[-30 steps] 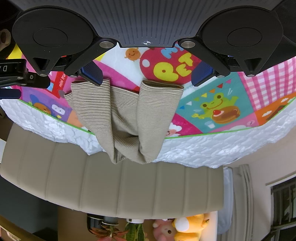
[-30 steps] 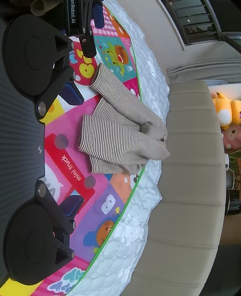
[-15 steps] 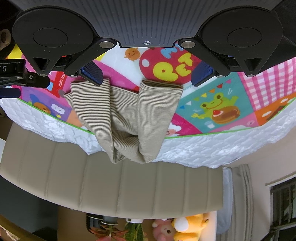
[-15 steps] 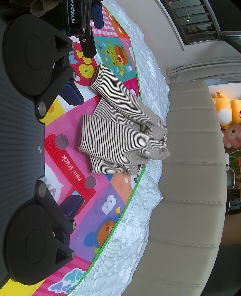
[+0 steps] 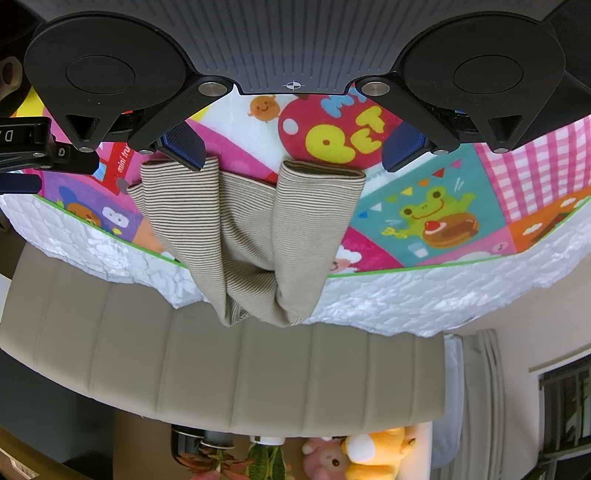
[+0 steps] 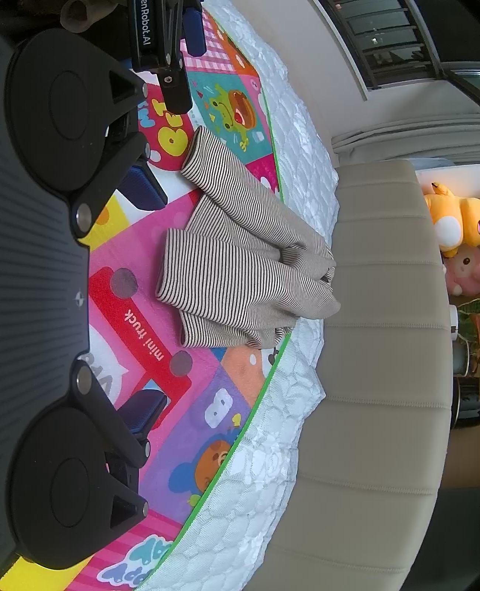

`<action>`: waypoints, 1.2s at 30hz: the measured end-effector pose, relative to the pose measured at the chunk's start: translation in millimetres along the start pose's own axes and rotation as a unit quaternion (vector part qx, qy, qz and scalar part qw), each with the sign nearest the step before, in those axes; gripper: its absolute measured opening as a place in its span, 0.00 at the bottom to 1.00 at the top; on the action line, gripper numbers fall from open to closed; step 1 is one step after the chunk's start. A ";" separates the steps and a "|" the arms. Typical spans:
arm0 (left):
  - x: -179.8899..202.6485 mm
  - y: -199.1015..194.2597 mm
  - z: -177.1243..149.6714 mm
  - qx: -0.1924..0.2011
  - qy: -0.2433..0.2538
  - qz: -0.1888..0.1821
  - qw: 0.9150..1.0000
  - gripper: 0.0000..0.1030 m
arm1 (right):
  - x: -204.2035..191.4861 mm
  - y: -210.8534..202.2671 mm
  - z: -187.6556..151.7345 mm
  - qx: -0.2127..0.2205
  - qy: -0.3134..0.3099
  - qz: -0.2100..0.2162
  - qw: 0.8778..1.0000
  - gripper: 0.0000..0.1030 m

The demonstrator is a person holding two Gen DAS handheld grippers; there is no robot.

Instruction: Fold clothes

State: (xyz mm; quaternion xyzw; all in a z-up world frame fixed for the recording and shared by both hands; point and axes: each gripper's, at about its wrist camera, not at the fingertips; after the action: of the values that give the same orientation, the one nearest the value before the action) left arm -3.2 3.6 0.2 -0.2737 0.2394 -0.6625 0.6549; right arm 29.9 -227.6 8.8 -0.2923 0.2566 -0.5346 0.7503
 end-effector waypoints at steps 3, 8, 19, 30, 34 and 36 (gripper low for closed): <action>0.1 0.3 0.4 -0.001 0.000 0.000 1.000 1.00 | 0.2 0.2 0.1 0.000 0.000 0.000 1.000 1.00; -0.3 0.4 0.5 -0.001 -0.001 0.000 1.000 1.00 | -0.3 -0.2 -0.6 0.000 0.000 0.000 1.000 1.00; -1.1 1.5 -0.2 -0.009 -0.004 -0.001 1.000 1.00 | 1.6 -1.1 -0.3 -0.002 0.003 0.001 1.000 1.00; -16.5 20.2 6.3 -0.073 -0.046 -0.021 0.996 1.00 | 7.8 5.4 4.3 -0.024 0.019 0.017 0.999 1.00; -34.5 46.2 23.5 -0.130 -0.091 -0.086 0.984 1.00 | 15.5 18.3 14.2 -0.048 0.029 0.043 0.998 1.00; -39.1 56.7 34.7 -0.128 -0.094 -0.099 0.982 1.00 | 16.9 30.2 21.1 -0.059 0.024 0.039 0.997 1.00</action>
State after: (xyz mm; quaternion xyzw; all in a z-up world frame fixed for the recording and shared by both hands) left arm 61.8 42.5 -14.6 -0.4389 0.2316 -0.6595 0.5646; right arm 69.3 -232.5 0.8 -0.3129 0.3168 -0.4961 0.7454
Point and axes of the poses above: each gripper's, at about its wrist camera, not at the fingertips, and y roughly the way its jaws point, x to its right, z to its top, and after that the axes turned 7 degrees about -x, right-handed
